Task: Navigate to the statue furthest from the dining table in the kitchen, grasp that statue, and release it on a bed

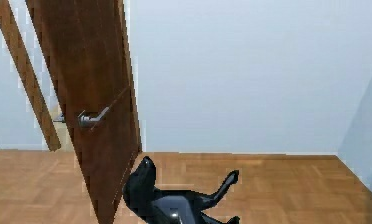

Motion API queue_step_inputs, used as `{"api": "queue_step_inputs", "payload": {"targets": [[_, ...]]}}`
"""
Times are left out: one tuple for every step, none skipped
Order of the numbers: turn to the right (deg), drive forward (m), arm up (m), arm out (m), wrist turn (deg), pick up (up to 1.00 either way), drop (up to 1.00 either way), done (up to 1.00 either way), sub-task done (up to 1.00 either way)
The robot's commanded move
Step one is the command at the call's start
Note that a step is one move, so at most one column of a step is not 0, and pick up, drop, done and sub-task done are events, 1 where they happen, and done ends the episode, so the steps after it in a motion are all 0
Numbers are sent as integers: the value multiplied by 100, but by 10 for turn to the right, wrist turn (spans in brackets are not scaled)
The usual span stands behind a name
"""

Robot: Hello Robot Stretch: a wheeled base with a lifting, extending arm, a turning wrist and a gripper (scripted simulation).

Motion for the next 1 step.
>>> {"api": "queue_step_inputs", "payload": {"targets": [[120,0,0,0,0,0,0,0,0]]}}
